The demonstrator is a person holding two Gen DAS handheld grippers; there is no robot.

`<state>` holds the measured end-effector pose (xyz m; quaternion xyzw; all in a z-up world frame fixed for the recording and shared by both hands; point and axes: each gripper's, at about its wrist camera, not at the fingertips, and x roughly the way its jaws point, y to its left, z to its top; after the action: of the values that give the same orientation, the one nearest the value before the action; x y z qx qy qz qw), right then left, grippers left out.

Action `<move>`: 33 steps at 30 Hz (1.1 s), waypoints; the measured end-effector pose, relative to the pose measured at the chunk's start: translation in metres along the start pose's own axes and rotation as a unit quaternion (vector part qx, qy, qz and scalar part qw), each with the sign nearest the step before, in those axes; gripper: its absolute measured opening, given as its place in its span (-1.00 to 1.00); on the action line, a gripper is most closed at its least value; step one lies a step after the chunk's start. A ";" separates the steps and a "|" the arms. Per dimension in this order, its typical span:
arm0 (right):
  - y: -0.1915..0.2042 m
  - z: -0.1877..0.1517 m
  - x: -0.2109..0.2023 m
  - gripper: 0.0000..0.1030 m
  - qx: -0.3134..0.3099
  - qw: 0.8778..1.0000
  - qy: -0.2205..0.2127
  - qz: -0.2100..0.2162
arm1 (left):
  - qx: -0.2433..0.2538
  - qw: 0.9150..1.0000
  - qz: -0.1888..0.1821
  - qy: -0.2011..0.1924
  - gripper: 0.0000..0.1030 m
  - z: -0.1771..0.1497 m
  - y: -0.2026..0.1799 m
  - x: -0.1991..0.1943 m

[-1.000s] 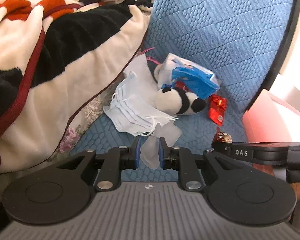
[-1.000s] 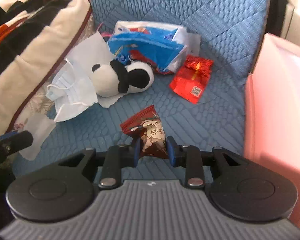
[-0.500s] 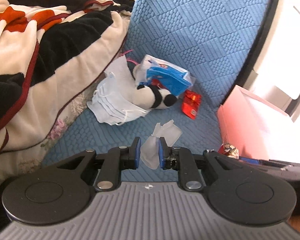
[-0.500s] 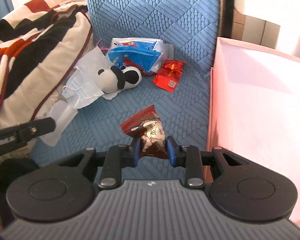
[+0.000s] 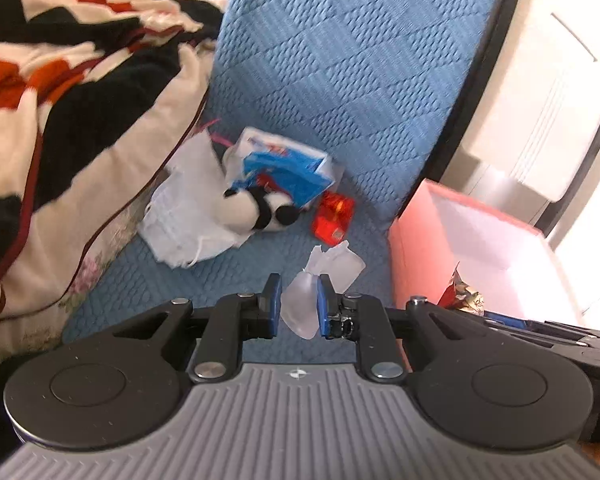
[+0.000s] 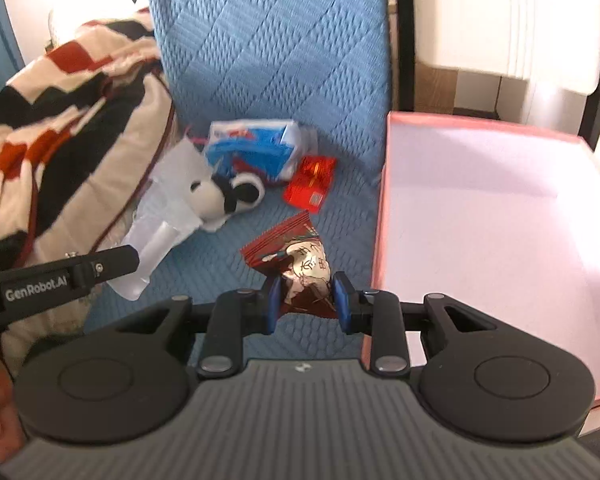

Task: Organize soft objects
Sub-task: 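Carry the brown candy into the pink box and open the right gripper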

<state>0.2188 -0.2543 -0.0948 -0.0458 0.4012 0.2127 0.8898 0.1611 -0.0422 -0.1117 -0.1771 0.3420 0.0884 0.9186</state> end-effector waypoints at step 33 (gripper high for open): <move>-0.129 0.045 -0.079 -0.38 0.054 0.995 -0.055 -0.069 | 0.051 0.993 -0.102 -0.007 -0.57 0.037 -0.185 0.014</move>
<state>0.2573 -0.3869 -0.0182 -0.0140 0.3586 0.1311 0.9241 0.2460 -0.1981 -0.0461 -0.1635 0.3199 -0.0222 0.9330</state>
